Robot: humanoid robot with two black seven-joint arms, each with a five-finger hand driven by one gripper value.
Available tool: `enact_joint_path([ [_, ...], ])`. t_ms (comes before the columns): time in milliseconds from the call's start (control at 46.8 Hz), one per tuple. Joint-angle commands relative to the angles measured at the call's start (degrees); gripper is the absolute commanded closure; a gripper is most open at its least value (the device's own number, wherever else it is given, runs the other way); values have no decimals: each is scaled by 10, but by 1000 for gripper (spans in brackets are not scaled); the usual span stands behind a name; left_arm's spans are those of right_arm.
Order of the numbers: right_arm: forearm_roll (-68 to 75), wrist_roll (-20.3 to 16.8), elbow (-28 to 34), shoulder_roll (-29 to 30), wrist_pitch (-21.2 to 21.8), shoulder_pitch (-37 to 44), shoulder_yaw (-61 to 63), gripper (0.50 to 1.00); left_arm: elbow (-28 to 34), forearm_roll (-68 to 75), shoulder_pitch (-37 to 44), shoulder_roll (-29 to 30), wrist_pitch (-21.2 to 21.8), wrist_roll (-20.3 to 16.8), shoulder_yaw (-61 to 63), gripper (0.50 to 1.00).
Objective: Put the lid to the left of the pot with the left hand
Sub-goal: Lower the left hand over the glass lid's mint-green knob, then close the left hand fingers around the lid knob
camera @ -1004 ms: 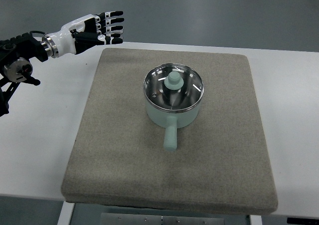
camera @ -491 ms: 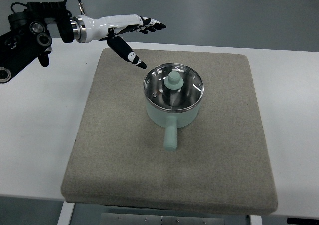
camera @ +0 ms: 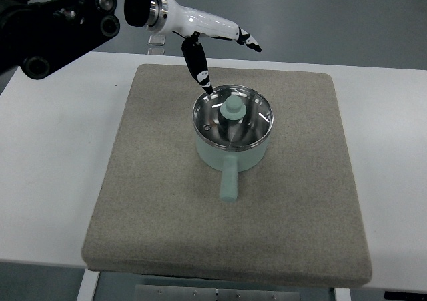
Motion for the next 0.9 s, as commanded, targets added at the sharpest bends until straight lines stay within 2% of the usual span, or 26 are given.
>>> enact_joint_path([
  [0, 0, 1, 0, 0, 0, 0, 0, 576, -1, 32, 6, -24, 0, 0, 1, 519],
  [235, 0, 1, 0, 0, 0, 0, 0, 576, 0, 69, 17, -39, 0, 0, 11, 531],
  [342, 0, 0, 0, 0, 0, 0, 0, 576, 0, 93, 18, -40, 0, 0, 12, 596],
  [406, 0, 0, 0, 0, 0, 0, 0, 576, 0, 96, 18, -40, 0, 0, 13, 609],
  [619, 0, 0, 0, 0, 0, 0, 0, 576, -5, 98, 26, -40, 0, 0, 14, 609],
  [726, 0, 1, 0, 0, 0, 0, 0, 576, -34, 98, 29, -37, 0, 0, 14, 634],
  [875, 0, 1, 0, 0, 0, 0, 0, 576, -49, 98, 35, -32, 0, 0, 14, 634],
])
